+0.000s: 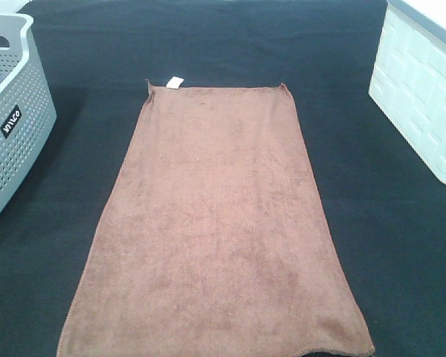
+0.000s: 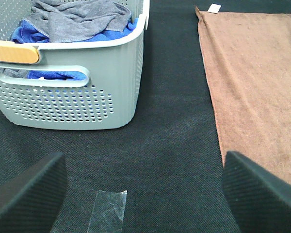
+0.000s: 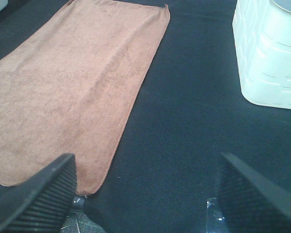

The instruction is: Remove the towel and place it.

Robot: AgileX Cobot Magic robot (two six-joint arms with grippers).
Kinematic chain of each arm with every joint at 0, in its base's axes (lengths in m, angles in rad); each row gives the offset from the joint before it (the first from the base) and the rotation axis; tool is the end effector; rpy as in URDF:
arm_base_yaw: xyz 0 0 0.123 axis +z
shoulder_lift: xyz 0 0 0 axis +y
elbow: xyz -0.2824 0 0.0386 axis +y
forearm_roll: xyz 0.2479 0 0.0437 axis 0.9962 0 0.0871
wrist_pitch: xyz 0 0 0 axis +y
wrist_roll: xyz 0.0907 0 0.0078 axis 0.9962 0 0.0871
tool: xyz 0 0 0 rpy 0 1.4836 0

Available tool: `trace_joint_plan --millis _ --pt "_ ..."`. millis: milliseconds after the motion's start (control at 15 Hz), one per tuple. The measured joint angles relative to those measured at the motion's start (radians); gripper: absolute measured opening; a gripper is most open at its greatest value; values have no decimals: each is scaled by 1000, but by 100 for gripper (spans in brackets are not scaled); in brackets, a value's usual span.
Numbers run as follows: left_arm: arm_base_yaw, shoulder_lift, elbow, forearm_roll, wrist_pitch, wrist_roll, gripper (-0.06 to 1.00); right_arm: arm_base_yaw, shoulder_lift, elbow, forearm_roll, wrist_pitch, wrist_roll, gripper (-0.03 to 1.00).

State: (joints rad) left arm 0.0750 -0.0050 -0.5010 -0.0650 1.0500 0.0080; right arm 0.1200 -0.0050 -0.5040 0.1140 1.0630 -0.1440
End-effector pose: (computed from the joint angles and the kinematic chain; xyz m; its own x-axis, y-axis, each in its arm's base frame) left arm -0.0050 -0.0055 0.2784 -0.4383 -0.0573 -0.8970 -0.0351 0.9983 -0.0467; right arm -0.0075 0.0082 0.2785 -0.4243 -0.1396 -0.8947 -0.2458 0.9687 -0.0346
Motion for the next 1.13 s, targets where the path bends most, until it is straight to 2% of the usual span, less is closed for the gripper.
trace_joint_plan --millis 1133 --pt "0 0 0 0 0 0 81 0 0 0 0 0 0 72"
